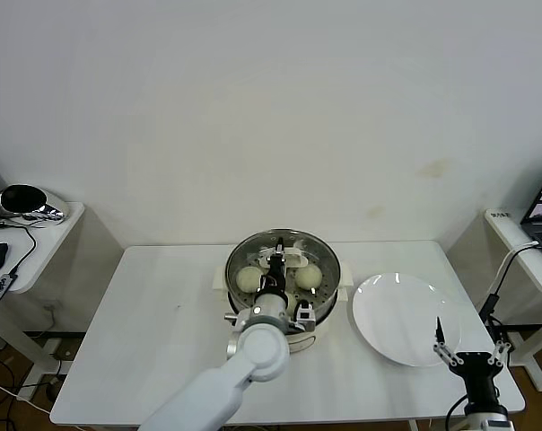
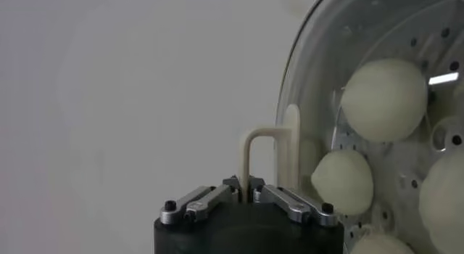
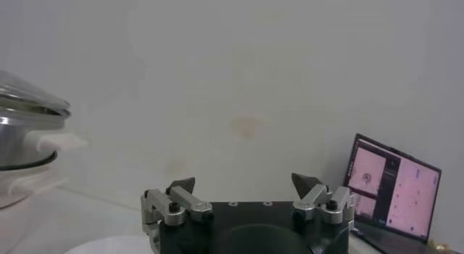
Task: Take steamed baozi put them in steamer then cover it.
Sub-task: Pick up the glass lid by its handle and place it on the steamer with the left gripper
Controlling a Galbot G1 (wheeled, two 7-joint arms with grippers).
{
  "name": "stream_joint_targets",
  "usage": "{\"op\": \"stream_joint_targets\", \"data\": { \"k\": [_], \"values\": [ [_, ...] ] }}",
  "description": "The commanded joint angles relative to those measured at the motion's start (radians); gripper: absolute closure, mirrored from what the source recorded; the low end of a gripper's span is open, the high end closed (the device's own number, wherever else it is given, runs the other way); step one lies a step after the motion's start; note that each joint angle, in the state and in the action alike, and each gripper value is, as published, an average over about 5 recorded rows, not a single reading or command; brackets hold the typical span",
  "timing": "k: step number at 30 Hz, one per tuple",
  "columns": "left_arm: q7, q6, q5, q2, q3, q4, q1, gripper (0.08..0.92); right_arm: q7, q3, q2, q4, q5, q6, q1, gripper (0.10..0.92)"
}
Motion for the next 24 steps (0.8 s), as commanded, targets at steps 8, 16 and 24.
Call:
{"op": "stream_joint_targets", "data": {
  "k": [8, 16, 24],
  "values": [
    [-0.027, 0.026, 0.008, -0.014, -0.008, 0.028, 0.011, 0.862, -0.002, -0.003, -0.002, -0.005, -0.002, 0.007, 0.000, 0.203],
    [-0.048, 0.016, 0.009, -0.027, -0.014, 0.048, 0.011, 0.862, -0.003, -0.003, -0.003, -0.005, -0.002, 0.010, -0.002, 0.203],
    [-0.082, 0.014, -0.013, -0.026, -0.019, 0.023, 0.025, 0.838, -0.004, -0.007, -0.003, -0.005, -0.002, 0.010, -0.002, 0.203]
  ]
}}
